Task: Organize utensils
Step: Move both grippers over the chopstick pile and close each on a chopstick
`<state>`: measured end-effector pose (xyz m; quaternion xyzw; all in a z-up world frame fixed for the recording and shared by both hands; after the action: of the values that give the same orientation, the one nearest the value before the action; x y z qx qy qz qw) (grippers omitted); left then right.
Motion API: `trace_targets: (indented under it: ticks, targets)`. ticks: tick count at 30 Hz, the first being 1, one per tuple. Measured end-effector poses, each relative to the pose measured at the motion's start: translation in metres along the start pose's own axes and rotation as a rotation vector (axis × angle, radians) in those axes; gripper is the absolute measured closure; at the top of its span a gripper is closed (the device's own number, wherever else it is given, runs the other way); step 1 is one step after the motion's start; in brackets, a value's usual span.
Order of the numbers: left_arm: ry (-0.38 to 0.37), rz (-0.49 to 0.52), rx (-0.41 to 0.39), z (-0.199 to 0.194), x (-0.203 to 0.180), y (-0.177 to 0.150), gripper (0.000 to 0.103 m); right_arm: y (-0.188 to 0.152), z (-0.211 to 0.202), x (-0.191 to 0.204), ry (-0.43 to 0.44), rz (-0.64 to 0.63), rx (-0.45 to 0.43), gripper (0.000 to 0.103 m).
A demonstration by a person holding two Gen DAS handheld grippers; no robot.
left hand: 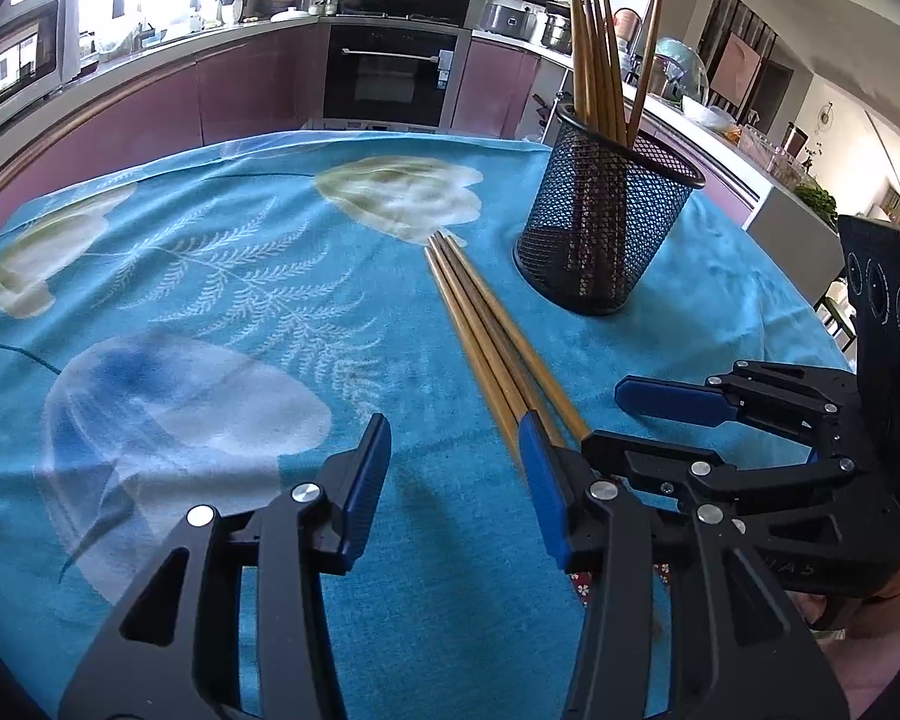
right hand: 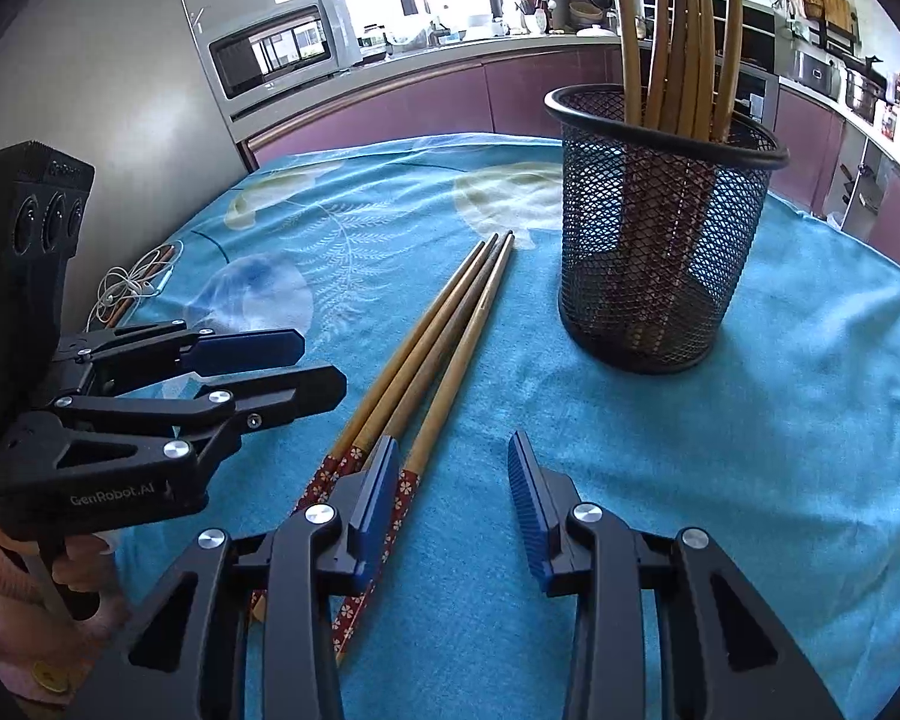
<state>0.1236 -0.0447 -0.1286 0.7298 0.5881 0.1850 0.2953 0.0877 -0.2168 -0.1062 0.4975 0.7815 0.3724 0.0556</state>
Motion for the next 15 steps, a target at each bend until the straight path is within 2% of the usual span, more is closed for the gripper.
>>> trace_targets:
  ticks: [15]
  targets:
    - [0.039, 0.058, 0.021, 0.012, -0.013, 0.001, 0.059, -0.002, -0.003, -0.007, 0.021, 0.031, -0.006, 0.069]
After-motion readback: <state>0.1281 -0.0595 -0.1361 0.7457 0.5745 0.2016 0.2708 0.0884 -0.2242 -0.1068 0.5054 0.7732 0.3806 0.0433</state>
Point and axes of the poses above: each gripper's, at about its wrist camera, not at the fingertips, and z roughly the way its jaws point, x to its left, y to its top, the point moved 4 cm from there along z, roughly the way its jaws point, and after that the axes turned 8 degrees about y, right-handed, at the moved point
